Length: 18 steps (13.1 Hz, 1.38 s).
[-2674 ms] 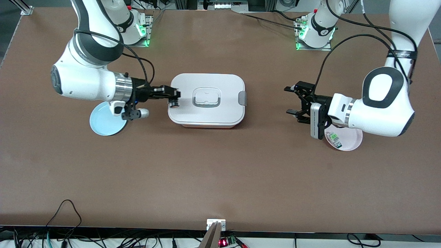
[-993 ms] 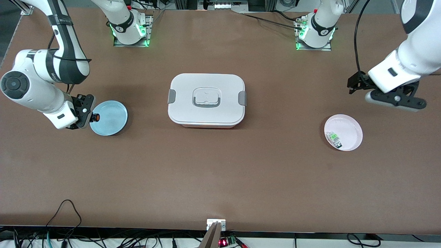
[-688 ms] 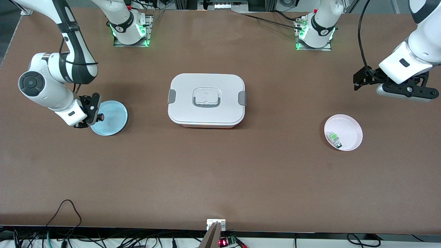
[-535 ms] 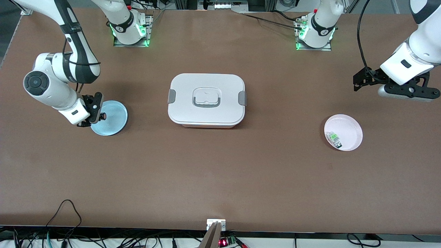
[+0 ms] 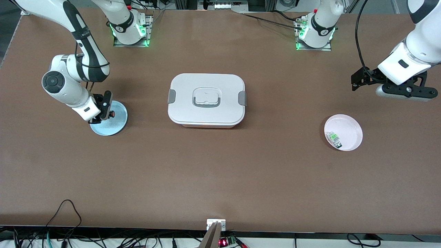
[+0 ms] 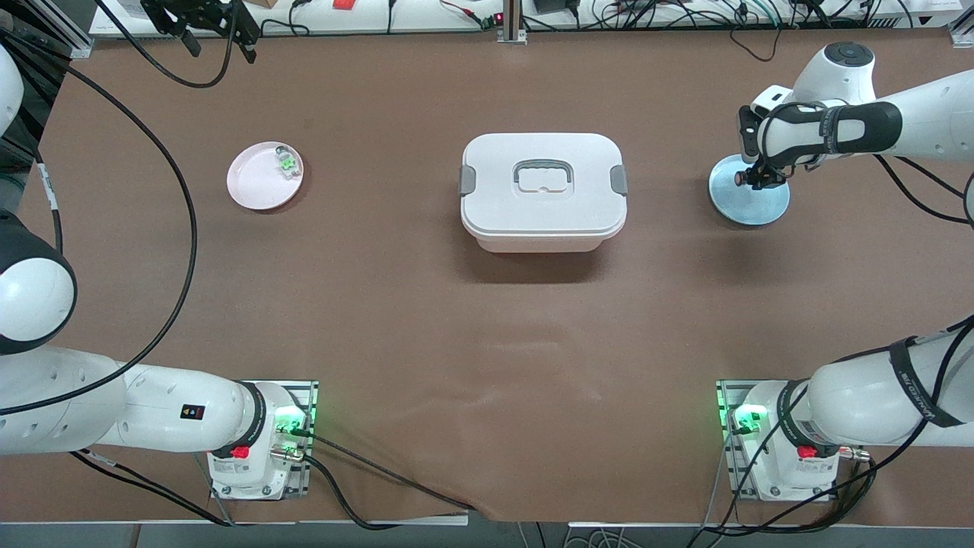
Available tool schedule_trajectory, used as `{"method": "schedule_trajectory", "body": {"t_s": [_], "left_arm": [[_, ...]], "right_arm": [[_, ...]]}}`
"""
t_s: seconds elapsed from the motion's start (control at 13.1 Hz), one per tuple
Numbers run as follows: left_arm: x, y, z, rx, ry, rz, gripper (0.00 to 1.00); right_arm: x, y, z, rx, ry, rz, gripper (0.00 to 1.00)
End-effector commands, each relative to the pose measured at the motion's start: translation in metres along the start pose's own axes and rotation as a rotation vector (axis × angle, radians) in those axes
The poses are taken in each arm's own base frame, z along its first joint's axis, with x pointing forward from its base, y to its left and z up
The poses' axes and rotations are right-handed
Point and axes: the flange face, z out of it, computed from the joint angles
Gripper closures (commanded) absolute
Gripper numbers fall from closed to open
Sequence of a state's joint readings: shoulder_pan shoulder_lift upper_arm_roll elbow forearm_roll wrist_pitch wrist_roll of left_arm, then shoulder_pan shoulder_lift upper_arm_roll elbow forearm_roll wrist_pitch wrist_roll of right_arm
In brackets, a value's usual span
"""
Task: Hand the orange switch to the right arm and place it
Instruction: 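Lower the orange switch onto the light-blue plate with the right gripper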
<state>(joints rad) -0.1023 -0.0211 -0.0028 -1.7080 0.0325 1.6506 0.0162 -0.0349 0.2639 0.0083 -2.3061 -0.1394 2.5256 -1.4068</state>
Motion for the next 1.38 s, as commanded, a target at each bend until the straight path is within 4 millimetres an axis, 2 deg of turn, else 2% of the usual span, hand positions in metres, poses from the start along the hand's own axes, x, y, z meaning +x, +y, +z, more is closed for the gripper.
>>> {"method": "schedule_trajectory", "body": {"t_s": [0.0, 0.38, 0.76, 0.84, 0.99, 1.15, 1.3], "left_arm": [[-0.005, -0.001, -0.005, -0.014, -0.002, -0.014, 0.00], [-0.003, 0.001, -0.007, -0.014, 0.003, -0.012, 0.00], [-0.003, 0.001, -0.008, -0.013, 0.004, -0.014, 0.00], [-0.003, 0.001, -0.008, -0.012, 0.004, -0.014, 0.00], [-0.003, 0.001, -0.008, -0.014, 0.004, -0.012, 0.00], [-0.003, 0.001, -0.008, -0.014, 0.004, -0.012, 0.00], [-0.003, 0.001, -0.008, -0.014, 0.004, -0.012, 0.00]], "right_arm": [[-0.001, -0.002, 0.010, -0.008, 0.001, -0.023, 0.76], [-0.016, -0.009, 0.042, -0.021, 0.017, -0.043, 0.76], [-0.020, -0.010, 0.045, -0.015, 0.018, -0.043, 0.75], [-0.020, -0.010, 0.044, -0.016, 0.017, -0.044, 0.69], [-0.021, -0.008, 0.036, -0.025, 0.021, -0.015, 0.00], [-0.020, -0.007, 0.024, 0.000, 0.014, 0.067, 0.00], [-0.003, 0.001, 0.006, -0.002, 0.019, 0.114, 0.00]]}}
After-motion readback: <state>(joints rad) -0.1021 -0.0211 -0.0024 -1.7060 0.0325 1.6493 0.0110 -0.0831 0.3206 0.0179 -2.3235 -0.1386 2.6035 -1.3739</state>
